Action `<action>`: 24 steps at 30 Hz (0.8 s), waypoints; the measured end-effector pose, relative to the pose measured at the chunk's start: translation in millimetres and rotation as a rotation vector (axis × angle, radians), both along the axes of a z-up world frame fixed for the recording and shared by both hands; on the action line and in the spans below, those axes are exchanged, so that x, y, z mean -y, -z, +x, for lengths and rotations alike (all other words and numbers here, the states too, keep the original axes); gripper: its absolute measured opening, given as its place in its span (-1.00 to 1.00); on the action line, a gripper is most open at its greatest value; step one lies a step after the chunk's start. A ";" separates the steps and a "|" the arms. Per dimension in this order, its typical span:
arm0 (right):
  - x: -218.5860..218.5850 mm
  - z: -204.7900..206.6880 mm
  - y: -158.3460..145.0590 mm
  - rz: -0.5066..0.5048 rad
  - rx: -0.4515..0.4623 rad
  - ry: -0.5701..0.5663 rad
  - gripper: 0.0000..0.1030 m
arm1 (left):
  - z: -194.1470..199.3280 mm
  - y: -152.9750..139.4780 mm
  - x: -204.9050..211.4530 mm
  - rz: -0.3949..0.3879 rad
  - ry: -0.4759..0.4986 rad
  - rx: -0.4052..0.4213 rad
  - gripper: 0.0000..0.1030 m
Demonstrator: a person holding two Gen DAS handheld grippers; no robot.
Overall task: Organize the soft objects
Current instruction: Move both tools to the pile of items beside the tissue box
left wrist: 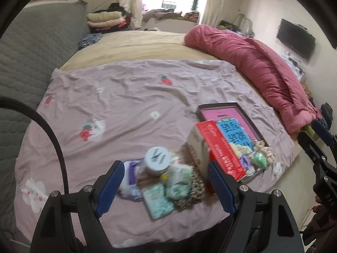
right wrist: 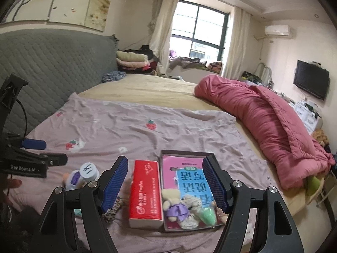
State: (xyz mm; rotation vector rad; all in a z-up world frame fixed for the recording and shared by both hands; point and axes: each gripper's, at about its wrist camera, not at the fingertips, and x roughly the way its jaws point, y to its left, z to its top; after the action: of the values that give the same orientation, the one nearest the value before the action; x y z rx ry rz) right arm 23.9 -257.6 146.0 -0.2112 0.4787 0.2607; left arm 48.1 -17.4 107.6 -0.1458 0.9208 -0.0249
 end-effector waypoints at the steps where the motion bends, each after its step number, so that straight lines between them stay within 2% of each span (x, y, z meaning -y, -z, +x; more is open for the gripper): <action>1: -2.8 -1.4 0.3 -0.002 -0.001 -0.013 0.45 | -2.8 -1.0 -5.9 0.001 -0.013 0.004 0.57; 8: -26.4 -10.0 9.4 0.006 -0.037 -0.095 0.45 | -23.8 5.4 -49.1 0.006 -0.089 -0.009 0.57; 15: -55.7 -12.3 41.7 0.013 -0.140 -0.190 0.45 | -36.6 37.4 -81.6 -0.017 -0.158 -0.072 0.57; 20: -71.9 -8.2 71.8 0.029 -0.233 -0.232 0.45 | -39.4 64.8 -87.5 -0.027 -0.174 -0.121 0.57; 24: -87.8 -6.3 93.3 -0.018 -0.269 -0.262 0.45 | -36.2 86.2 -85.8 -0.035 -0.164 -0.155 0.57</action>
State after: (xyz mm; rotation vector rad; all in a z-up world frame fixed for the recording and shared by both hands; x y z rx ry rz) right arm 17.6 -169.8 52.6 -0.2583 0.7216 0.5453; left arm 11.9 68.4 21.4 -0.2585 1.0609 0.1238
